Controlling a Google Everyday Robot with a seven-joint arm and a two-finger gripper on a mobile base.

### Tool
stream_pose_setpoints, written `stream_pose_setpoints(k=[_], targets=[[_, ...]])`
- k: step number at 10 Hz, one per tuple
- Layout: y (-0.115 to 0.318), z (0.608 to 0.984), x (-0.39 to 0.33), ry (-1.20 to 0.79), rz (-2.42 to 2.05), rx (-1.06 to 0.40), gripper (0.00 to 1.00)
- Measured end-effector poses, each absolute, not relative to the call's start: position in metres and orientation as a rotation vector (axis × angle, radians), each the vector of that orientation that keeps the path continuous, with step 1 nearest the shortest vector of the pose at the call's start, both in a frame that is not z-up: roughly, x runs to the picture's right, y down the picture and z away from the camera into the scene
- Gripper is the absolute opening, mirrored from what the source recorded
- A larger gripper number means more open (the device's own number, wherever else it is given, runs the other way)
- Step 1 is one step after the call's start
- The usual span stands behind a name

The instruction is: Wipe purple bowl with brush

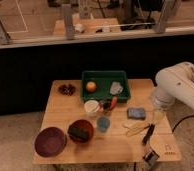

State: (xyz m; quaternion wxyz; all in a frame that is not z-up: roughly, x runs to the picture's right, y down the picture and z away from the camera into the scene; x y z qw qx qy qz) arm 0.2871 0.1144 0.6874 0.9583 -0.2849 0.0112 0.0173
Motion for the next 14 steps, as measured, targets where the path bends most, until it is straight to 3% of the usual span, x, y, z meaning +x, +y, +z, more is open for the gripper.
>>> stream_pose_setpoints(k=[2,4,9,12,14], targets=[[0.150,0.693,0.289,-0.088,-0.044,-0.583,0.80],[0.202,0.692,0.294,-0.348,-0.240,-0.625,0.80],[0.257,0.677,0.297,-0.814,-0.534,-0.582,0.80],[0.261,0.684,0.294,-0.754,-0.611,-0.579,0.80],[0.262,0.687,0.296,-0.544,-0.753,-0.479,0.80]])
